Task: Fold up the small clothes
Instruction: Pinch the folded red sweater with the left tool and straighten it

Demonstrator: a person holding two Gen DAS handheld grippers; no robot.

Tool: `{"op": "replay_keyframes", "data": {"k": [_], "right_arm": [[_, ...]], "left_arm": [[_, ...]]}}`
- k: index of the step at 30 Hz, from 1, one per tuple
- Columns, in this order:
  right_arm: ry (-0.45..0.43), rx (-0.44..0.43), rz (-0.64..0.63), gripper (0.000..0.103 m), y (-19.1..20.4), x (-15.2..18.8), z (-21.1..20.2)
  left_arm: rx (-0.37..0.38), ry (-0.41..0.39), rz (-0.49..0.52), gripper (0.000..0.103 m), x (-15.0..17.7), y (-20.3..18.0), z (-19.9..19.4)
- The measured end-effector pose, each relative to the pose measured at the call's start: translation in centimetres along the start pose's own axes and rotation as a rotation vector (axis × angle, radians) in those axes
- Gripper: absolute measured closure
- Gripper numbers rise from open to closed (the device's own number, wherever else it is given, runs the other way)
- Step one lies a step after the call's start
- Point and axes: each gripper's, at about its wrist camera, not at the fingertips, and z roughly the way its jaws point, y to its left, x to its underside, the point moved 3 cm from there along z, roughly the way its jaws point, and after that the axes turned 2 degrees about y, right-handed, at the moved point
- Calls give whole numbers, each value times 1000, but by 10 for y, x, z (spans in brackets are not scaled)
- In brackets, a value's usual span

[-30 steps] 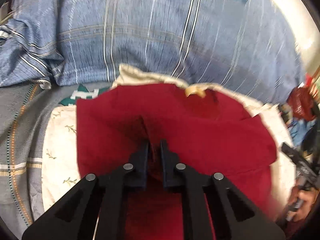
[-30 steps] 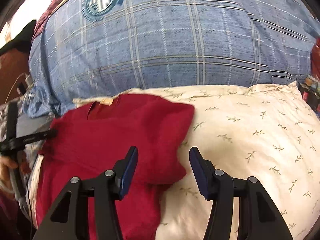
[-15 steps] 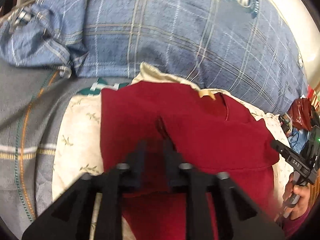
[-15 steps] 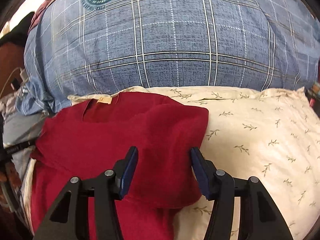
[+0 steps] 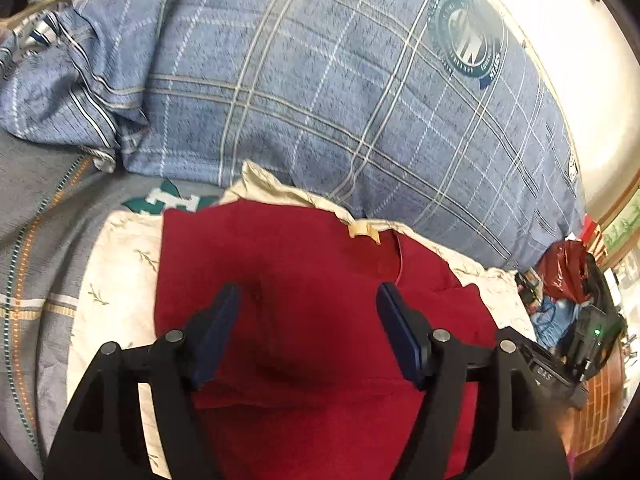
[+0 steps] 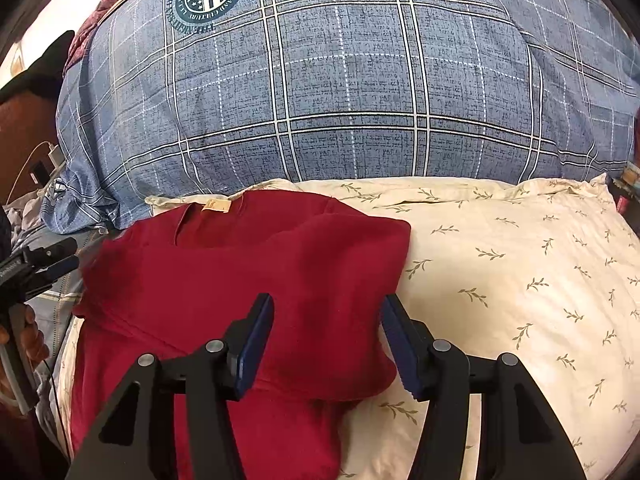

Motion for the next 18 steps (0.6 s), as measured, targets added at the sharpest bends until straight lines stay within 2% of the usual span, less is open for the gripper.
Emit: {"op": "replay_keyframes", "data": {"k": [6, 7, 8, 9, 10, 11, 12, 14, 18], "right_arm": [[9, -16, 29, 45, -2, 0, 6], [8, -9, 20, 45, -1, 0, 7], [6, -3, 11, 45, -1, -1, 8], [4, 1, 10, 46, -1, -2, 10], [3, 5, 15, 46, -3, -3, 12], [5, 6, 21, 48, -5, -5, 15], [8, 6, 23, 59, -6, -7, 18], [12, 35, 1, 75, -4, -12, 23], [-5, 24, -1, 75, -4, -19, 24]], "left_arm": [[-36, 66, 36, 33, 7, -8, 22], [-37, 79, 55, 42, 10, -12, 26], [-40, 89, 79, 66, 10, -17, 29], [-64, 96, 121, 80, 11, -23, 33], [-84, 100, 155, 101, 12, -28, 35], [-89, 102, 182, 103, 13, -32, 38], [-84, 104, 189, 103, 12, -34, 38], [-95, 89, 201, 103, 10, -36, 33], [-126, 15, 192, 103, 0, -21, 8]]}}
